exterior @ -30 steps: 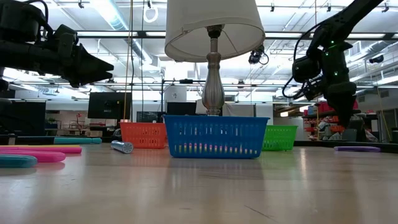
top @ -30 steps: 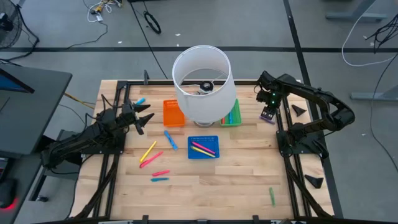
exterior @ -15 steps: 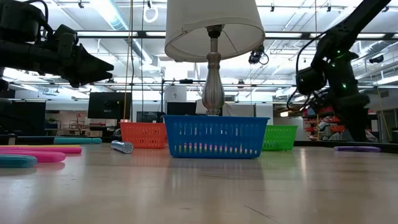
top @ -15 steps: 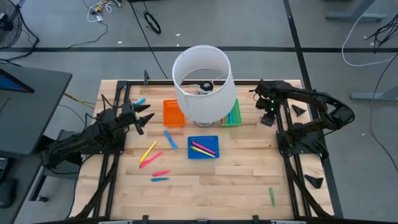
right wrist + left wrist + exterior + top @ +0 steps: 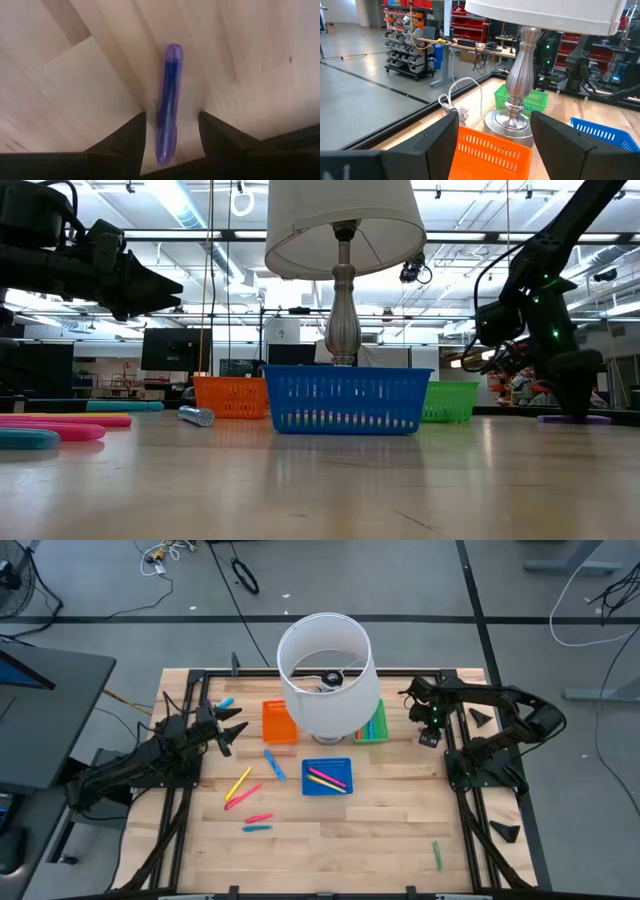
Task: Pick & Place Markers
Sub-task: Put the purple small highlighter pen into the orange bin
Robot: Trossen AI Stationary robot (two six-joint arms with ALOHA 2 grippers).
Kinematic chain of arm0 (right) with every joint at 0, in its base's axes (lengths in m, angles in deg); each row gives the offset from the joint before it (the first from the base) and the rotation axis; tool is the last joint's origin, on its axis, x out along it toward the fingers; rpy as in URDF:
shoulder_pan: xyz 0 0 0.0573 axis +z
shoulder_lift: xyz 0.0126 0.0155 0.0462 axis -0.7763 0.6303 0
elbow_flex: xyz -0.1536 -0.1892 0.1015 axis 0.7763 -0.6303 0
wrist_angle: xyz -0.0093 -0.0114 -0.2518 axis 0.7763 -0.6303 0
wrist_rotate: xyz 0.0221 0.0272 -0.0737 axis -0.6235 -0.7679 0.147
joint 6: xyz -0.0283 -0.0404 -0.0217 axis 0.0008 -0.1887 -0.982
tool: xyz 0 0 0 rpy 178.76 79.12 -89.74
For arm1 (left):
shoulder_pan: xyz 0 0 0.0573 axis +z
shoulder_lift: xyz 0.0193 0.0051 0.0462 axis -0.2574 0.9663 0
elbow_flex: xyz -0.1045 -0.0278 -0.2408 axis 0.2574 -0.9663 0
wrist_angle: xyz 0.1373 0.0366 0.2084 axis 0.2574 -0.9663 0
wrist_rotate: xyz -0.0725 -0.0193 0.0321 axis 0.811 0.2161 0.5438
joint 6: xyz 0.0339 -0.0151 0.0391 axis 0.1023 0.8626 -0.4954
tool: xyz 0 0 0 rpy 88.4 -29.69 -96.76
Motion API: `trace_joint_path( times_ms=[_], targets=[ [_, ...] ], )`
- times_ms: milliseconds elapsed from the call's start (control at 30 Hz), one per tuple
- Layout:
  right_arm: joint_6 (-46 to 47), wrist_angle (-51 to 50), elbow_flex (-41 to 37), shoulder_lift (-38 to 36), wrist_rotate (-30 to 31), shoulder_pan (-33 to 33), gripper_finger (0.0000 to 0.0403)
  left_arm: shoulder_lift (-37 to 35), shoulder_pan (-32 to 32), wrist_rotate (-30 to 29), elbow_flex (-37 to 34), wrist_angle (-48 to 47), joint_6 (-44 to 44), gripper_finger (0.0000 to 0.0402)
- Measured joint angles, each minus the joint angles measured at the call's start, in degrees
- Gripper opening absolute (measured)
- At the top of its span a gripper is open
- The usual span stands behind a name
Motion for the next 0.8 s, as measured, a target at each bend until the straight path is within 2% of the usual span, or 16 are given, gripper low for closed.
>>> trace_joint_path(
  times_ms=[233,667,800],
  targets=[
    [-3.08,0.13,0.21,2.19,0.66,0.68,0.0168,-0.02,-0.01,0.01,0.01,0.00,0.00,0.0252],
    [-3.27,-0.57,0.11,2.29,0.34,1.89,0.0028,0.00,-0.02,0.00,0.02,0.00,0.02,0.0252],
    [-3.27,-1.62,0.29,2.29,0.05,1.89,0.0016,-0.01,-0.02,0.00,0.01,0.00,0.00,0.0252]
  ],
)
